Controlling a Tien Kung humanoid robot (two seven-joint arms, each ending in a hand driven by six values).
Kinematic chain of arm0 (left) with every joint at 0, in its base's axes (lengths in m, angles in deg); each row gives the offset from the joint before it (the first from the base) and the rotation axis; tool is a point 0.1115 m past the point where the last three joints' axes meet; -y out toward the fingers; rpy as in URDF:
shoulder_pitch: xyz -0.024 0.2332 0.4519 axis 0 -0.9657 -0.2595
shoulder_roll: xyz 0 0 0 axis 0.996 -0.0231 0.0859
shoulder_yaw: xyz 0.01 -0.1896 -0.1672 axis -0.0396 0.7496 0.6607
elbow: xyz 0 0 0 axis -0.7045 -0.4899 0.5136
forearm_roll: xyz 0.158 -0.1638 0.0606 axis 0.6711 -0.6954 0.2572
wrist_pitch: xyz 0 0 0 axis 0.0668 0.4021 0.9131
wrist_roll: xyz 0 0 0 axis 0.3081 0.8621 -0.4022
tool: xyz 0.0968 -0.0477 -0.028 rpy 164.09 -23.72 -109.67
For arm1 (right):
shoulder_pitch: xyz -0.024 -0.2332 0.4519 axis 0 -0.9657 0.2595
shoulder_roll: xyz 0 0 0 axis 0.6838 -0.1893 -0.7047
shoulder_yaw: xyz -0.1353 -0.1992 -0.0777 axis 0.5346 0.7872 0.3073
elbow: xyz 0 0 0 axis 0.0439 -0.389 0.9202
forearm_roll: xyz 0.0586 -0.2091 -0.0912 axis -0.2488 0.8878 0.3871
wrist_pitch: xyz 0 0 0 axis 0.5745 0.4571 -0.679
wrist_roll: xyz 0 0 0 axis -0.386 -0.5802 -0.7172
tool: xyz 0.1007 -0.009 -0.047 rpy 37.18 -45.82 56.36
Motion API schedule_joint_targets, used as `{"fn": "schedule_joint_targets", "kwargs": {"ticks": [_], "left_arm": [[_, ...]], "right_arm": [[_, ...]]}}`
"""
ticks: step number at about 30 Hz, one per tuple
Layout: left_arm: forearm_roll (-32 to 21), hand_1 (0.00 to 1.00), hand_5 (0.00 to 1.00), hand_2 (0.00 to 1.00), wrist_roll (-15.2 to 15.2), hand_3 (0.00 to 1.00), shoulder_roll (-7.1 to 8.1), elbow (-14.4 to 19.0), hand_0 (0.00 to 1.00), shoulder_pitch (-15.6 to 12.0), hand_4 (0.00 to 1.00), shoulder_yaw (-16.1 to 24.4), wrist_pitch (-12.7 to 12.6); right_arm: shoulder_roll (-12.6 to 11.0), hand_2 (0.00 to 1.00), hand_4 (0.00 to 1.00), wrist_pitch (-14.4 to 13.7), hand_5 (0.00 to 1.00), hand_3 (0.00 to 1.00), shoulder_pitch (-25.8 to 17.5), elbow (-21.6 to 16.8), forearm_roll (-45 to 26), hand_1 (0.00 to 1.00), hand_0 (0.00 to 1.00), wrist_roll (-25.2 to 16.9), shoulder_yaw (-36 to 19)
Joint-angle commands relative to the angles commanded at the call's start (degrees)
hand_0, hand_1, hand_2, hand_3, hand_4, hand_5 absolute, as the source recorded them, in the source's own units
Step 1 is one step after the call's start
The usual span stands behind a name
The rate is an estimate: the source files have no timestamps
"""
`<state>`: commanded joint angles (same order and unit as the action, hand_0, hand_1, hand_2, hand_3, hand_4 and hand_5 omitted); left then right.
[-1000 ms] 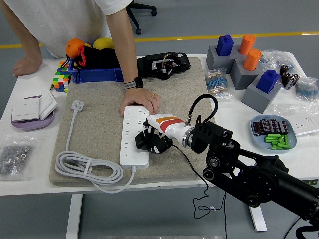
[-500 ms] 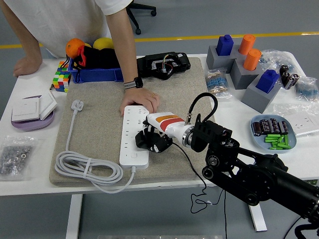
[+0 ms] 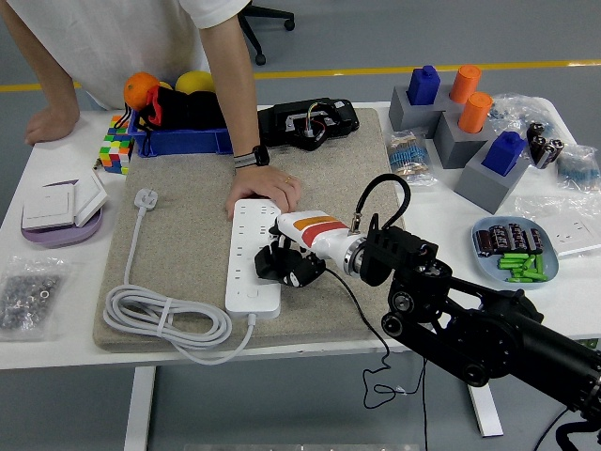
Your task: Press the white button,pick up the black plug,place it near the board,insert it into the board
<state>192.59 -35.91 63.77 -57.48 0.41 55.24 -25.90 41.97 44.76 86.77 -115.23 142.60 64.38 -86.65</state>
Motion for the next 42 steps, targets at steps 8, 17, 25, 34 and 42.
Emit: {"fn": "schedule_joint_targets", "kwargs": {"ticks": [8,17,25,34,42], "left_arm": [[0.05,0.625,0.373,0.631,0.02,0.686,-0.02,0.00,0.623,-0.02,0.518,0.08,-0.01],[0.19,0.624,0.372,0.630,0.00,0.686,-0.01,0.00,0.622,0.00,0.518,0.20,0.01],[0.33,0.625,0.373,0.630,-0.03,0.686,-0.03,0.00,0.621,-0.05,0.518,0.27,0.02],[0.48,0.624,0.372,0.631,-0.03,0.687,-0.04,0.00,0.622,-0.06,0.518,0.35,0.04],[0.38,0.625,0.373,0.631,0.00,0.687,-0.05,0.00,0.622,0.00,0.521,0.35,0.01]], "right_arm": [[-0.02,0.502,0.829,0.58,0.002,0.522,0.02,0.01,-0.15,0.460,0.475,0.23,-0.04],[-0.08,0.524,0.890,1.26,0.002,0.522,0.06,-0.16,-0.39,0.474,0.468,-0.03,-0.33],[-0.16,0.535,0.936,1.87,0.002,0.513,0.03,-0.59,-0.44,0.484,0.459,0.01,-0.69],[-0.02,0.544,0.940,1.39,0.002,0.516,0.04,-0.64,-0.36,0.494,0.458,-0.58,-0.82],[-0.02,0.538,0.938,0.01,0.002,0.510,0.02,-0.45,-0.15,0.488,0.454,-1.57,-0.28]]}}
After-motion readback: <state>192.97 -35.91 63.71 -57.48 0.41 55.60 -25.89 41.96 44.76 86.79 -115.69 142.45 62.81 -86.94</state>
